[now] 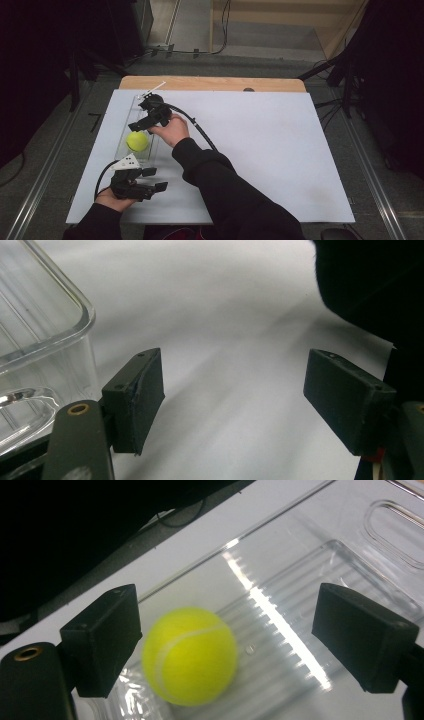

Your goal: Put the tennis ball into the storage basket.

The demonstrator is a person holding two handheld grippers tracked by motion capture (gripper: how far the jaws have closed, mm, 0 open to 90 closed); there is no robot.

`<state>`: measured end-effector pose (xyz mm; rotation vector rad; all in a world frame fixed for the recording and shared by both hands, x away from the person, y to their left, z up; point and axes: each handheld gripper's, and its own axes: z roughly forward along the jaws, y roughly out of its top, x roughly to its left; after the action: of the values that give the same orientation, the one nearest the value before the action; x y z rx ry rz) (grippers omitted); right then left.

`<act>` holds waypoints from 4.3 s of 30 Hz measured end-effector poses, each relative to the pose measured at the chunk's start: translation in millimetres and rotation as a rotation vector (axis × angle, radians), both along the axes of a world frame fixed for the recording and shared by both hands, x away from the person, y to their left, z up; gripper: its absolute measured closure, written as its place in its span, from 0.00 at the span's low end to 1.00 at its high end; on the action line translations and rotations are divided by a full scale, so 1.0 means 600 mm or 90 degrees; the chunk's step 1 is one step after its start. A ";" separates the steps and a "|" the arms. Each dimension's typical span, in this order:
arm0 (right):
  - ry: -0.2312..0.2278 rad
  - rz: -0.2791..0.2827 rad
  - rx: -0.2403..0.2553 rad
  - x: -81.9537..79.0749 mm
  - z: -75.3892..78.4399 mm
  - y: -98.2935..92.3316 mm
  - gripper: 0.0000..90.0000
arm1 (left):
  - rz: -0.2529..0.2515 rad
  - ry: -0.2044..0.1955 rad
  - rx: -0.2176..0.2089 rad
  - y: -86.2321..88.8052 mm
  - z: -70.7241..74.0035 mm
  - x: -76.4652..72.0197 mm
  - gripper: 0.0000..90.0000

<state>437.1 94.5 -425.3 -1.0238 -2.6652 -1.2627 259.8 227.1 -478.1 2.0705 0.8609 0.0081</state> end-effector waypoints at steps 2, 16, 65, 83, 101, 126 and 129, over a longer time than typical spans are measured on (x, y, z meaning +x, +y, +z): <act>0.007 -0.002 -0.004 -0.002 0.002 -0.009 0.12 | 0.001 0.001 0.000 0.000 0.000 0.000 0.27; 0.011 0.000 -0.014 -0.018 0.012 -0.073 0.13 | 0.001 0.004 0.002 -0.001 0.000 0.000 0.27; 0.017 -0.001 -0.030 -0.091 0.001 -0.266 0.15 | 0.009 0.007 0.002 -0.002 -0.003 0.003 0.27; 0.009 -0.028 -0.014 -0.129 -0.019 -0.342 0.21 | 0.007 0.007 0.004 -0.003 -0.003 0.002 0.27; -0.001 -0.047 -0.006 -0.166 -0.031 -0.411 0.21 | 0.007 0.005 0.005 -0.002 -0.002 0.002 0.27; -0.001 -0.104 -0.006 -0.234 -0.053 -0.510 0.21 | 0.010 0.004 0.005 -0.003 -0.002 0.002 0.27; -0.001 -0.110 -0.004 -0.243 -0.059 -0.520 0.21 | 0.008 0.004 0.009 -0.003 -0.002 0.002 0.27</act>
<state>291.4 -217.5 -460.4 -1.2787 -2.6320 -1.2829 261.1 225.3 -479.2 2.0786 0.8808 0.0138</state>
